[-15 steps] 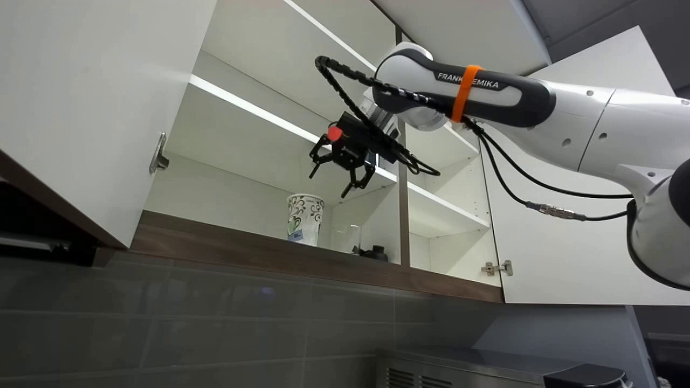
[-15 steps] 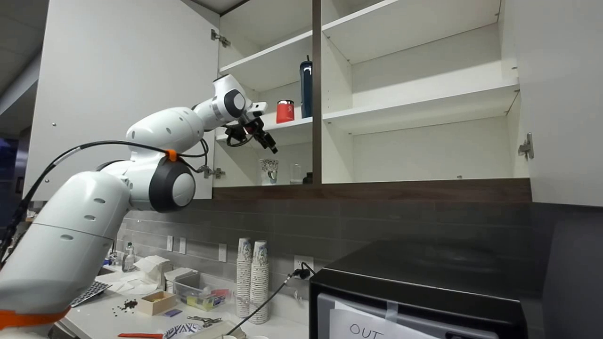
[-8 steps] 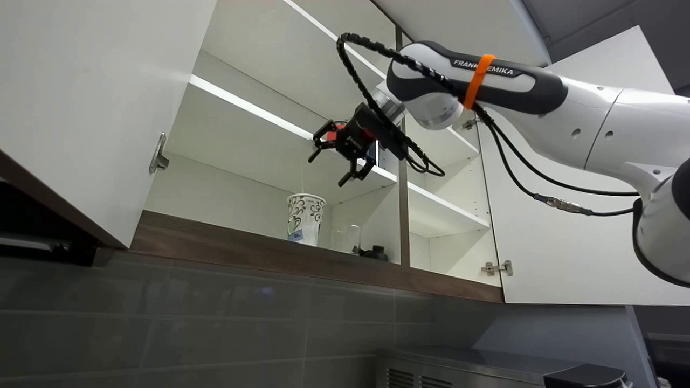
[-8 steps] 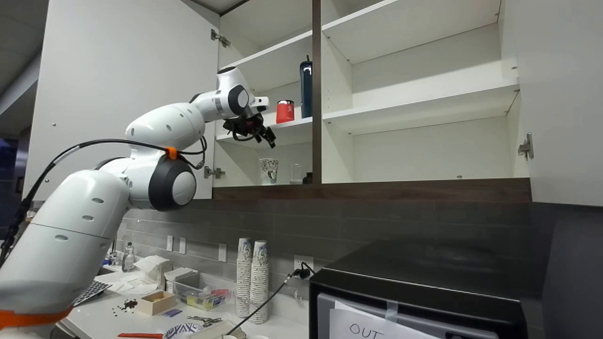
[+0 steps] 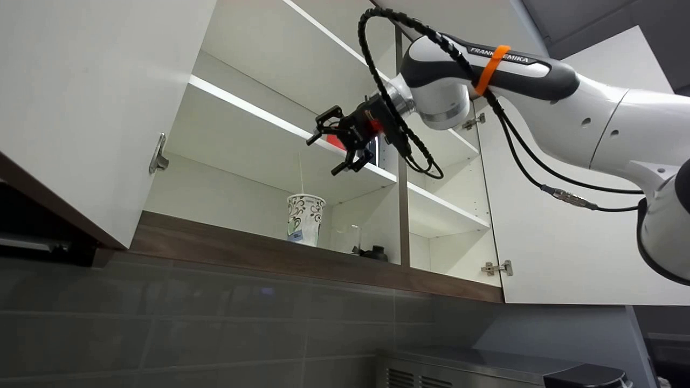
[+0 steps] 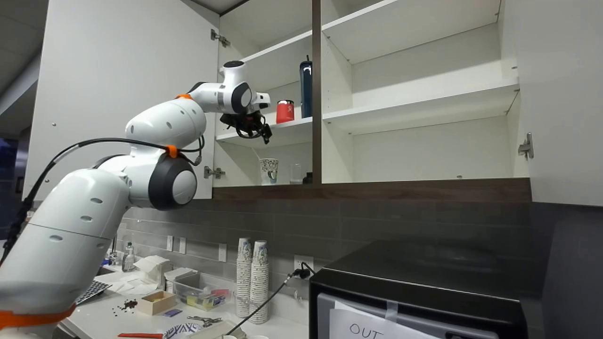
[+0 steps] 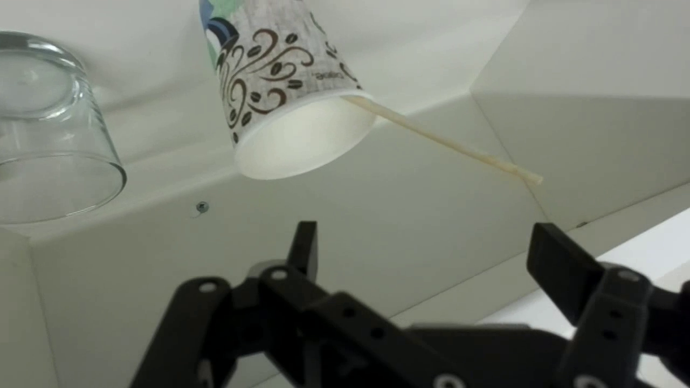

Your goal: Put the stick in the cup on the counter

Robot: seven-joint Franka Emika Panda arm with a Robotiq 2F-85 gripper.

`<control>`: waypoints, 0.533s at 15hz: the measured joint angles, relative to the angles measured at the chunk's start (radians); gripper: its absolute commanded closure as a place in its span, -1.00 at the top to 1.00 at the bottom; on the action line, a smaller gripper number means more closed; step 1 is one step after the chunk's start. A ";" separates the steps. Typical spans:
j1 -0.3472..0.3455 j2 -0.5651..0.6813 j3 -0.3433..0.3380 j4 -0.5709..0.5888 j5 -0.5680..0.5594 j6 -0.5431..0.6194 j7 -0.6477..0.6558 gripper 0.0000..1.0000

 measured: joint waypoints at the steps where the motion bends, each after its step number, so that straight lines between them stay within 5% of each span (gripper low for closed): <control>1: -0.009 0.000 0.009 -0.003 0.028 0.000 -0.020 1.00; 8: -0.028 0.001 0.064 -0.045 0.110 0.091 -0.255 1.00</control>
